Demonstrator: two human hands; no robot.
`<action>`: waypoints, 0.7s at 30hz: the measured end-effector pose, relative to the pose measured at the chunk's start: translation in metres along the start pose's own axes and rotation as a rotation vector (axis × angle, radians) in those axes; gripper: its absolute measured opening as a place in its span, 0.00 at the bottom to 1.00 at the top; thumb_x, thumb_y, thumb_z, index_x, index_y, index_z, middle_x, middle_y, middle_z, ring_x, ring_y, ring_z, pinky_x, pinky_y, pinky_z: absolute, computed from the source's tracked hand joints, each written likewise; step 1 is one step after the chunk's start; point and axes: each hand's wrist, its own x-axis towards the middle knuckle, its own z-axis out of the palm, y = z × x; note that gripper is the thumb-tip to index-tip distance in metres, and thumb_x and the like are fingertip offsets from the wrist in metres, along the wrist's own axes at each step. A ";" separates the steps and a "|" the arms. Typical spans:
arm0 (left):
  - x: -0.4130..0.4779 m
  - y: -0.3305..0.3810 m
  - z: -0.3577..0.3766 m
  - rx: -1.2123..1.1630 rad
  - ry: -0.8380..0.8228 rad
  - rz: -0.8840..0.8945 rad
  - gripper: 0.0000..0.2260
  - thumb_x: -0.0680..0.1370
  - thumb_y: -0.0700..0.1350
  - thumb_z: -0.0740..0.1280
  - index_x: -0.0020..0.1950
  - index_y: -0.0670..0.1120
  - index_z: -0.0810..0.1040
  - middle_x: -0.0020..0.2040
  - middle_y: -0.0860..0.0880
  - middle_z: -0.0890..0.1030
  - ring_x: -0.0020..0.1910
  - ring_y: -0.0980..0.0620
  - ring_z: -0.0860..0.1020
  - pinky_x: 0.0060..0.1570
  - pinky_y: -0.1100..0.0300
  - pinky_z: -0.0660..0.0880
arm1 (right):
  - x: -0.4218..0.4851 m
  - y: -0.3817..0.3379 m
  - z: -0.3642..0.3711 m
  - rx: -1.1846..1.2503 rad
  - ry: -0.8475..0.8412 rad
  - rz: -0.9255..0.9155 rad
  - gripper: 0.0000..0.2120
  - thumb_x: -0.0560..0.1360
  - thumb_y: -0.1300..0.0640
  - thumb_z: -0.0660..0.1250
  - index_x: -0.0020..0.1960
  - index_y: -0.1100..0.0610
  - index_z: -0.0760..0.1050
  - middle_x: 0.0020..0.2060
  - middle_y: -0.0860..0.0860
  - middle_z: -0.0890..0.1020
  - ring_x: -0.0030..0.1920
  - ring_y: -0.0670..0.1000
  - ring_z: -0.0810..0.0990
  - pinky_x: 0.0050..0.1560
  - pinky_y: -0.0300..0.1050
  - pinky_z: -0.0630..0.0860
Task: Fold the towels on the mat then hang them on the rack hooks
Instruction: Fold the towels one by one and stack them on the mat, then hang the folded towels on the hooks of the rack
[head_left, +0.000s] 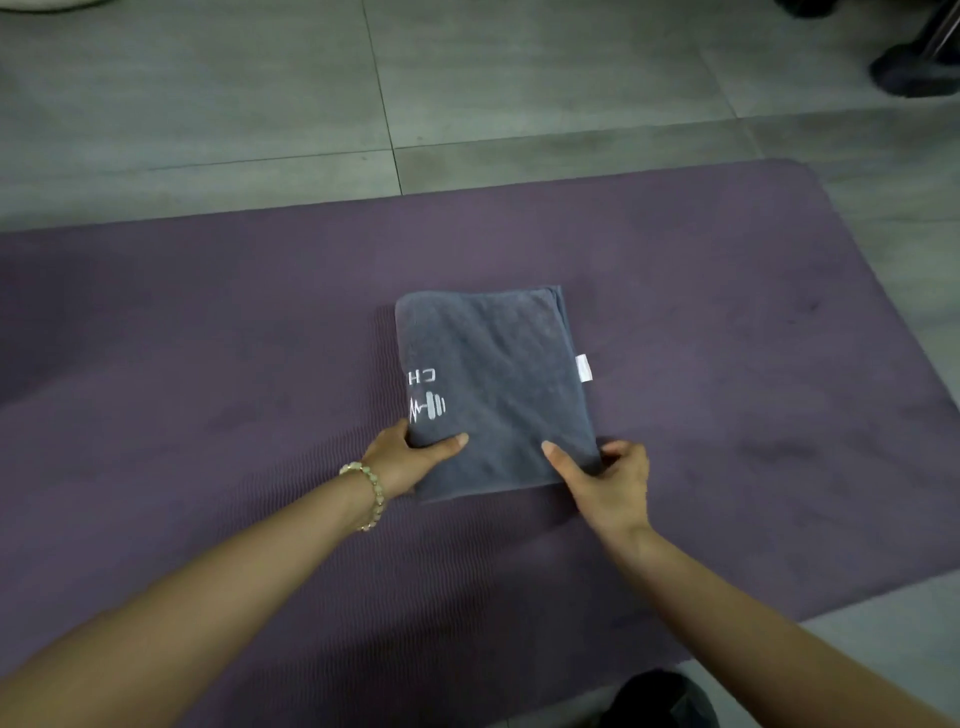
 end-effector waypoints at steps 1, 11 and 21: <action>-0.002 0.002 0.004 -0.107 0.000 -0.011 0.27 0.68 0.53 0.75 0.64 0.46 0.73 0.59 0.51 0.80 0.57 0.51 0.79 0.58 0.51 0.77 | -0.007 -0.001 0.003 0.042 0.023 0.049 0.35 0.57 0.42 0.80 0.51 0.62 0.69 0.50 0.54 0.74 0.50 0.53 0.76 0.53 0.46 0.76; -0.018 0.033 0.048 -0.243 0.023 0.085 0.19 0.72 0.53 0.73 0.55 0.42 0.80 0.49 0.46 0.84 0.49 0.49 0.82 0.54 0.51 0.79 | -0.050 -0.044 0.009 0.866 -0.476 0.392 0.17 0.75 0.51 0.68 0.61 0.58 0.75 0.56 0.53 0.82 0.56 0.50 0.81 0.59 0.45 0.77; 0.014 0.044 -0.052 1.085 0.032 0.301 0.31 0.74 0.69 0.44 0.71 0.58 0.67 0.70 0.55 0.70 0.70 0.51 0.66 0.69 0.55 0.61 | 0.013 -0.121 -0.022 0.470 -0.307 -0.195 0.11 0.76 0.62 0.68 0.57 0.58 0.72 0.49 0.51 0.83 0.51 0.47 0.83 0.48 0.36 0.78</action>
